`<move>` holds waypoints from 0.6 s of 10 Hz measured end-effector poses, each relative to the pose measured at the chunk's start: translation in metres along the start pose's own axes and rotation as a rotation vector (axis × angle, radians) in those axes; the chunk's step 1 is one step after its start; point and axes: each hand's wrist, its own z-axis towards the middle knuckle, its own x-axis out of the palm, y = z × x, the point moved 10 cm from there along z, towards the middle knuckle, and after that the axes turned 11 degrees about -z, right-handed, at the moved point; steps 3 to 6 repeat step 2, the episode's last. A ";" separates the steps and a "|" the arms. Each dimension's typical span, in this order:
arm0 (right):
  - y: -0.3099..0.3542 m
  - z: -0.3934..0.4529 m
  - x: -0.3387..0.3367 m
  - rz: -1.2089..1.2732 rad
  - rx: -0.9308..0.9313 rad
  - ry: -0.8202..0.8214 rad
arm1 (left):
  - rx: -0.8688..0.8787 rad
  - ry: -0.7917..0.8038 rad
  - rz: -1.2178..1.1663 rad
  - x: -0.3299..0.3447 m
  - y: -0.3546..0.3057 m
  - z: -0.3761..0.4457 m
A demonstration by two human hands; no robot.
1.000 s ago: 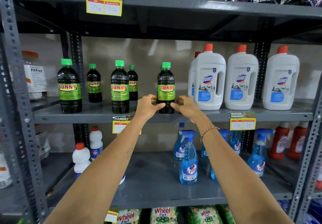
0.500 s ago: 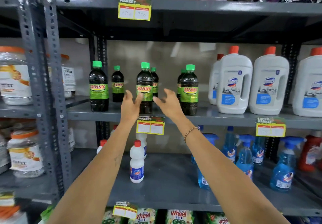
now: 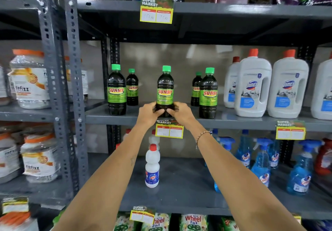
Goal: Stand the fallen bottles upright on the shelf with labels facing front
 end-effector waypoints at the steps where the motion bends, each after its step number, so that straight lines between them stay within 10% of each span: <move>1: 0.004 -0.005 -0.002 -0.039 -0.017 0.000 | 0.022 0.020 0.079 0.000 -0.002 -0.003; 6: 0.008 -0.012 -0.015 -0.128 0.016 -0.057 | -0.024 -0.035 0.143 -0.015 -0.006 -0.003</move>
